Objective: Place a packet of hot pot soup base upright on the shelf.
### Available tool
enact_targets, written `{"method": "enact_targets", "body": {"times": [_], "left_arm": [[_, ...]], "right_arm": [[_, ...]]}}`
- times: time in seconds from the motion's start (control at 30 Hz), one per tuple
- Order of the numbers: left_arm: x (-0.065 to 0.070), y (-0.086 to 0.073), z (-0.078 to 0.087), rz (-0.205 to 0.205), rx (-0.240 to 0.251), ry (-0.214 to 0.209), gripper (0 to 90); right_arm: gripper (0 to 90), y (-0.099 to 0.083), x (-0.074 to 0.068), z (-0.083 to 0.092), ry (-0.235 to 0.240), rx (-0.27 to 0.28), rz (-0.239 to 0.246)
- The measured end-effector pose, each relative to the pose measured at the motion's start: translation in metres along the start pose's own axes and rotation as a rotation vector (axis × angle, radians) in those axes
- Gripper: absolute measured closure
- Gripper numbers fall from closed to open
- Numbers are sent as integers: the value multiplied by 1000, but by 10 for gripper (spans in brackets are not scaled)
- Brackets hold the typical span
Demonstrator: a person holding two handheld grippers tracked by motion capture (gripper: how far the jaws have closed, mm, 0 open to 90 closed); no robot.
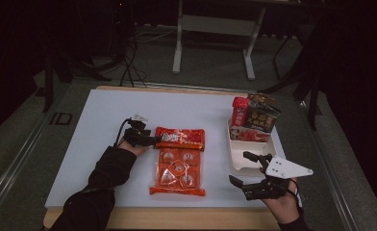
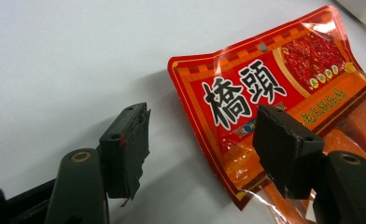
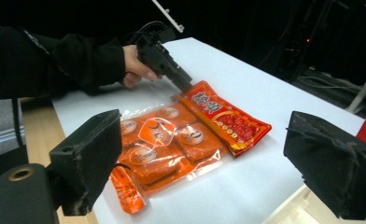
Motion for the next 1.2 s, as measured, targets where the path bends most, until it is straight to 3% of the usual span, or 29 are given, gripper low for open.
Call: {"method": "enact_targets", "body": {"times": [0.13,0.37,0.63,0.87,1.07,1.2], "left_arm": [[-3,0,-5,7,-10,-10,408],[-6,1,-9,36,-16,-80,485],[1,3,-14,17,-35,-148,585],[8,4,-16,-7,-44,-140,609],[15,6,-18,-39,-52,-134,704],[19,6,-17,-61,-52,-90,820]], "right_arm": [[114,0,0,-1,7,-2,-6],[115,0,-1,-1,11,-6,-6],[118,0,0,-1,17,-5,-10],[118,-1,0,-2,23,-8,-15],[118,-1,0,-2,26,-8,-17],[118,-1,1,-3,25,-11,-19]]}}
Point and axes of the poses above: each handheld gripper's, and its own axes: z roughly backward along the jaws, y roughly out of its top, x roughly to its right, the point moved 1 cm from there along -z, roughly forward along the jaws, and after that the axes turned 6 degrees about -z, right-handed, at the moved point
